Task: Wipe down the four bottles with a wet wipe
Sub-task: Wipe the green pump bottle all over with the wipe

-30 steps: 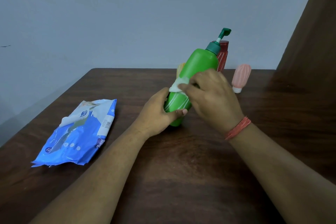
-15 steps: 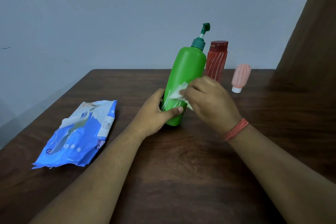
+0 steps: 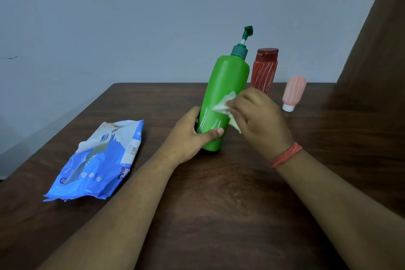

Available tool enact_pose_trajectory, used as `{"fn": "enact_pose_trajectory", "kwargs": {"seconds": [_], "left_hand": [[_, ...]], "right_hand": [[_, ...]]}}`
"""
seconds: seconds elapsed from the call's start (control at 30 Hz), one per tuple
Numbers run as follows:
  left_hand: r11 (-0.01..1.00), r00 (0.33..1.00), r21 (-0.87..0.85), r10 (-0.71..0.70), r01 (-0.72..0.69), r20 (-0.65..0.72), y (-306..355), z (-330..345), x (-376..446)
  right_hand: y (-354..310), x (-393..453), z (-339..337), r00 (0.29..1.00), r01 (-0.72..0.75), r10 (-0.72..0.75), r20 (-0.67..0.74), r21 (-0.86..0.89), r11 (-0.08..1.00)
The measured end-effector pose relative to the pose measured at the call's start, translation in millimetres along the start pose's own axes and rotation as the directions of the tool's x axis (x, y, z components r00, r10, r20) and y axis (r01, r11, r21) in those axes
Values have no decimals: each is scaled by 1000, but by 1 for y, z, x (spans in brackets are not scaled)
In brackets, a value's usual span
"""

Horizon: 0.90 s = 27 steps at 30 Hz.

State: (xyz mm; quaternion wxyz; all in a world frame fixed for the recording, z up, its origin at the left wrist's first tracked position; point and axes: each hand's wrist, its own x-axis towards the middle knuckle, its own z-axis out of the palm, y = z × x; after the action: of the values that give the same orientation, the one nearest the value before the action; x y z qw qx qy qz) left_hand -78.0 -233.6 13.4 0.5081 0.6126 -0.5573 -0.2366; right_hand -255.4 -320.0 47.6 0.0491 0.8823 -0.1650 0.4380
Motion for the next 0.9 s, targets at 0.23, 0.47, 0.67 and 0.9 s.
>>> {"fn": "enact_pose_trajectory", "kwargs": {"seconds": [0.23,0.47,0.67,0.9], "left_hand": [[1000,1000,-16,-2,2,-5,-3,-2,0],[993,1000,-120,-9,11,18,-7,-6,-1],[971,996,-235,-36,55,84,-10,-9,-2],[956,993,-279,-62,89,104,-18,-14,1]], "right_hand": [[-5,-4,7,998,-59,58,16,92,994],[-10,-6,12,997,-75,70,38,126,989],[-14,-6,16,995,-90,84,54,123,988],[-13,-8,18,987,-116,95,130,168,979]]}}
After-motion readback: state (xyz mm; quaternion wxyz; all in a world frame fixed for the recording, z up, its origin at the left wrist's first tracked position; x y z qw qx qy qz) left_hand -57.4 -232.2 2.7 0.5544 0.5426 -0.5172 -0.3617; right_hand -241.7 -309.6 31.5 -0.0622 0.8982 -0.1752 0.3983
